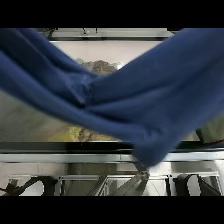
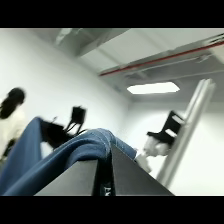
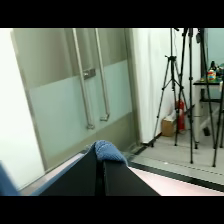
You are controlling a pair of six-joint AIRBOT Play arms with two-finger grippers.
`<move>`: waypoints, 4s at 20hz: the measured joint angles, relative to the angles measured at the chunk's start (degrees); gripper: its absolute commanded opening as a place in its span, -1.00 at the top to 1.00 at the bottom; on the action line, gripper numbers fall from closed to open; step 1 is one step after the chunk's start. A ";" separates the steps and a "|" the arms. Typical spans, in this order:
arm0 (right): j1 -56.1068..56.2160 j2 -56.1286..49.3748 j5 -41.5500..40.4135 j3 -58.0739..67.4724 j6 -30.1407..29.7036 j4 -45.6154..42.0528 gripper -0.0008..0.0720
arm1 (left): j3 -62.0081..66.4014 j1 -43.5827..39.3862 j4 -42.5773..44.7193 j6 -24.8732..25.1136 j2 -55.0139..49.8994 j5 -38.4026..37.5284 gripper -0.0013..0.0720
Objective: Fold the shirts.
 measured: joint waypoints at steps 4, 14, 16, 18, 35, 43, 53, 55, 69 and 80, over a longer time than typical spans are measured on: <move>-0.24 -1.84 1.70 0.66 2.38 -2.80 0.94 | -0.46 0.46 12.92 0.17 2.32 2.51 0.91; 14.97 -15.80 -3.32 -11.37 -0.26 -12.15 0.94 | -12.46 0.42 31.76 5.57 -7.74 14.60 0.90; 17.09 -20.33 -4.11 -11.98 -1.86 -12.37 0.94 | -13.14 0.42 32.41 8.04 -11.67 14.80 0.90; 18.93 -24.33 -2.67 -12.63 -2.47 -14.21 0.94 | -13.44 0.42 33.31 9.38 -15.21 13.55 0.92; 20.15 -34.27 1.01 -31.52 3.06 -36.39 -0.40 | -11.32 -1.18 75.28 0.37 -24.79 12.15 -0.99; 18.97 -34.40 -1.05 -44.70 2.64 -40.24 -0.40 | 0.39 -14.10 84.19 -5.18 -29.31 22.38 -0.98; 18.93 -34.40 -9.73 -46.86 1.44 -39.74 -0.40 | 23.71 -24.09 102.92 -15.17 -46.66 20.65 -0.88; 18.93 -34.40 -10.27 -46.88 1.31 -39.67 -0.40 | 27.91 -25.57 106.75 -16.55 -49.18 20.39 -0.74; 18.93 -36.15 -19.39 -43.74 -2.27 -39.58 -0.40 | 34.58 -29.11 119.16 -19.85 -50.73 18.32 0.92; 19.04 -46.77 -7.76 -39.36 -2.64 -41.18 -0.39 | 31.50 -29.09 119.14 -19.87 -48.83 14.34 0.91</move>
